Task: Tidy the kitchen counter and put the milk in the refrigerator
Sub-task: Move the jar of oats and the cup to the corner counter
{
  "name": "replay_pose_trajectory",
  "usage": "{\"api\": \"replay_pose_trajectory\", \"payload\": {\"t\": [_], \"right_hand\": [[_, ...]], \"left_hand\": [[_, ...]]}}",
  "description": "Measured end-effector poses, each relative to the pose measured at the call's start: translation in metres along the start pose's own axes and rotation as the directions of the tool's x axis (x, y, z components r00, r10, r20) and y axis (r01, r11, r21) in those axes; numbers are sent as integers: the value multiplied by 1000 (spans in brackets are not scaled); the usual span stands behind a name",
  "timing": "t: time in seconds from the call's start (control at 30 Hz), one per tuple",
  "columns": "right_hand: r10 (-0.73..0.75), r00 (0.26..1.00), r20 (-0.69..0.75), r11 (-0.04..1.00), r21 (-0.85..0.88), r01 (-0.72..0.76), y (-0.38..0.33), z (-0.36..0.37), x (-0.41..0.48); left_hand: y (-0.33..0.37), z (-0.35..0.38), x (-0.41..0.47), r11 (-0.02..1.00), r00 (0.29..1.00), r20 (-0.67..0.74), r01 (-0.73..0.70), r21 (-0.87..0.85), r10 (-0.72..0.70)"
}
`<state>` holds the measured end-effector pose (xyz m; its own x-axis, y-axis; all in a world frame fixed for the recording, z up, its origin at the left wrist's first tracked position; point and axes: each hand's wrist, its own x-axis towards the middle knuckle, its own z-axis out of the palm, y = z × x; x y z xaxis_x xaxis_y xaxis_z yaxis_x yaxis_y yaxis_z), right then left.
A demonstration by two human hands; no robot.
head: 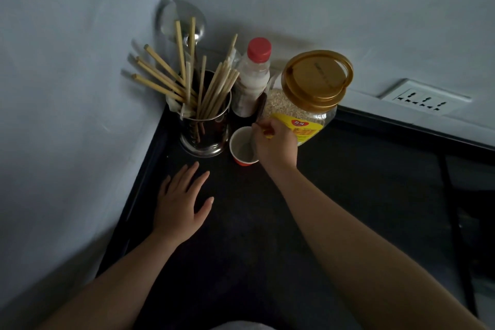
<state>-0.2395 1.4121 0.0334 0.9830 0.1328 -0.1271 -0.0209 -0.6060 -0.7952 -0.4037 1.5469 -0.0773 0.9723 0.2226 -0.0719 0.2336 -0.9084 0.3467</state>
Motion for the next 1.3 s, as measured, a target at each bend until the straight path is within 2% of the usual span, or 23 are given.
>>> {"api": "replay_pose_trajectory", "payload": {"t": [0.17,0.4,0.73,0.87,0.97,1.07,1.3], "right_hand": [[-133,988,77,991,-20,135,-3,-12,-2],[-393,919,13,918,61,392,-32,-40,2],[-490,862,-134,796,336,504,-116,-58,15],[-439,896,-69,851,288,439,-114,-31,19],[-400,916,12,904,168,393,-93,-10,18],[-406,911,75,914,21,405,-73,5,13],[-422,903,82,906,-8,424,-63,16,12]], "left_hand": [[-2,-1,0,1000,1000,22,-3,3,3],[-5,-4,0,999,997,75,-33,-4,33],[-6,-4,-3,999,997,62,-37,6,36],[-6,-5,-2,999,996,77,-38,13,37],[-7,-4,-2,999,996,88,-32,17,30],[-7,-2,-2,999,997,73,-30,24,29],[-6,1,-3,997,998,51,-36,63,33]]}}
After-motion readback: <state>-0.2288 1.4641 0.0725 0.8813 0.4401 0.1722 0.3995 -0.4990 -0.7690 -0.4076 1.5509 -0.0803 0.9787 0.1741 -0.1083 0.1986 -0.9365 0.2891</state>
